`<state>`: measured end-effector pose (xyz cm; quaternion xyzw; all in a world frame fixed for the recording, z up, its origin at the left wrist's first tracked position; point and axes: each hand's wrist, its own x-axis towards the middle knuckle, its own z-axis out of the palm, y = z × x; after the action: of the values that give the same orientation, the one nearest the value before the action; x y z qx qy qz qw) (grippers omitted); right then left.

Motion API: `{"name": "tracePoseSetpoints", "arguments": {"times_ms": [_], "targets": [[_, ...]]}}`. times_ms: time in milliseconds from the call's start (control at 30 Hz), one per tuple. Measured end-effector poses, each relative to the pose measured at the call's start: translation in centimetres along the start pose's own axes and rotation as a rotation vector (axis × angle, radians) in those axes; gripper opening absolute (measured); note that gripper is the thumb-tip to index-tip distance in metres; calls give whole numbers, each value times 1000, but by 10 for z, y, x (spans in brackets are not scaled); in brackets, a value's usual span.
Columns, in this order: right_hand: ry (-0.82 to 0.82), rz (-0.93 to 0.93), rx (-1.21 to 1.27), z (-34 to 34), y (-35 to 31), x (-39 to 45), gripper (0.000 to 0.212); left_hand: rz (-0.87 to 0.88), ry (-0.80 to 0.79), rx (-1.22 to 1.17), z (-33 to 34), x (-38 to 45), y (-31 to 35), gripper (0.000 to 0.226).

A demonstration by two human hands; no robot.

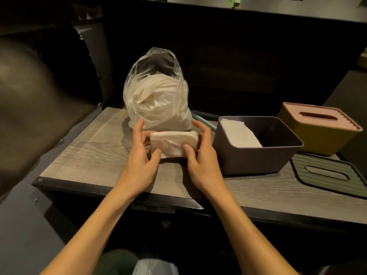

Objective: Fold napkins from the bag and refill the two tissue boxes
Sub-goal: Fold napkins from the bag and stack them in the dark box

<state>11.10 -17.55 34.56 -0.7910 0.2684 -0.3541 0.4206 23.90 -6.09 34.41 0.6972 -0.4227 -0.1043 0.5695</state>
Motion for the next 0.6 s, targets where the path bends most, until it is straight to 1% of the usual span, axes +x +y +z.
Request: {"name": "tracePoseSetpoints", "arguments": {"times_ms": [67, 133, 233, 333, 433, 600], "targets": [[-71, 28, -52, 1, 1, 0, 63, -19, -40, 40, 0, -1, -3, 82], [-89, 23, -63, 1, 0, -1, 63, -12, -50, 71, 1, -1, 0, 81], [-7, -7, -10, -4, -3, -2, 59, -6, 4, 43, 3, -2, 7, 80], [41, 40, -26, -6, -1, -1, 50, -37, 27, 18, 2, -3, 5, 85], [63, 69, -27, -6, -1, -3, 40, -78, 91, 25, 0, -5, 5, 77], [101, 13, -15, -9, -12, -11, 26, -60, 154, -41, -6, -12, 14, 62]]}}
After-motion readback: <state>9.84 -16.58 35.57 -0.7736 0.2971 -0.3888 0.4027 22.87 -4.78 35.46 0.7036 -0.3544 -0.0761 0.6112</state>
